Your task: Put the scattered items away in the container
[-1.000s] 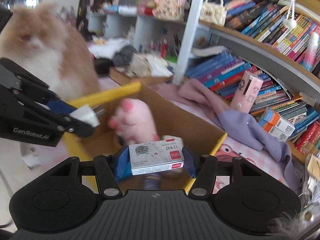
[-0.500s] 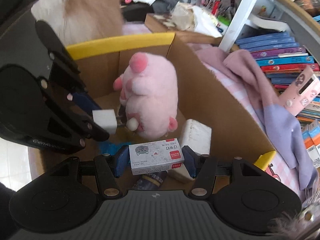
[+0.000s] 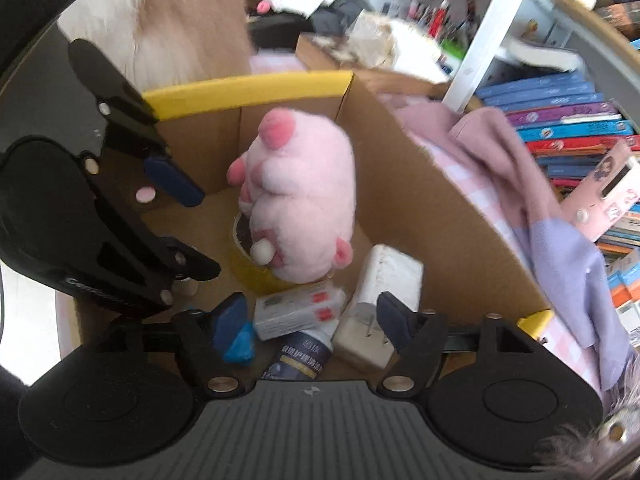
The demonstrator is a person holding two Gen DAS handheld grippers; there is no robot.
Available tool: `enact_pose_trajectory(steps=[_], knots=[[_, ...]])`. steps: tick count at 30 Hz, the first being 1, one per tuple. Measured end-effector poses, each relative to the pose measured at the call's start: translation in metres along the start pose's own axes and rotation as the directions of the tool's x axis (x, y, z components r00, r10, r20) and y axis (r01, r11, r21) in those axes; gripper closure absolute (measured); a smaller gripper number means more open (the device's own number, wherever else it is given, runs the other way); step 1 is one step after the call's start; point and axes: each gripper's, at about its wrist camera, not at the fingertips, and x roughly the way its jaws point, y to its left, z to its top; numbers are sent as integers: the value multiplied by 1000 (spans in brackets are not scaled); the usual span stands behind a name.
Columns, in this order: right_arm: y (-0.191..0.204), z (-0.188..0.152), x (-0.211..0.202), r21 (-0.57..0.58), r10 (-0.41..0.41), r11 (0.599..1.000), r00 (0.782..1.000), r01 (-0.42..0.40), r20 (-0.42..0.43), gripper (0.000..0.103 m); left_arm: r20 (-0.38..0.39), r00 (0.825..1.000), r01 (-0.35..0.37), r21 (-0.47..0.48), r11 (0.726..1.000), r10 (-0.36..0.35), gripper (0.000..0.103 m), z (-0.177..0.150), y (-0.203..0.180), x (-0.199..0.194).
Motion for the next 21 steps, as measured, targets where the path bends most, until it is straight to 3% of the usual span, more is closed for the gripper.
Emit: enact_pose_trajectory(steps=[4,8,11,17,21], knots=[[-1,-5,-30,52,-109,993,990,105,85,25,118,992,-45,-26,999,48,33,-5,-3,-33],[0,-18,-76,181,-256,958,948,223,188,24,264,964,9,-104,995,18,26,-12,-2,-73],[8,-33,-109,294,-349,915,908,276,233,23,365,930,9,-150,989,47,26,-22,-6,-100],[52,-68,-156,375,-499,844,815,383,293,22,534,833,-75,-155,985,148,22,-66,-32,-139],[82,-88,-178,433,-573,793,765,428,293,22,565,808,-118,-125,985,168,16,-96,-49,-158]])
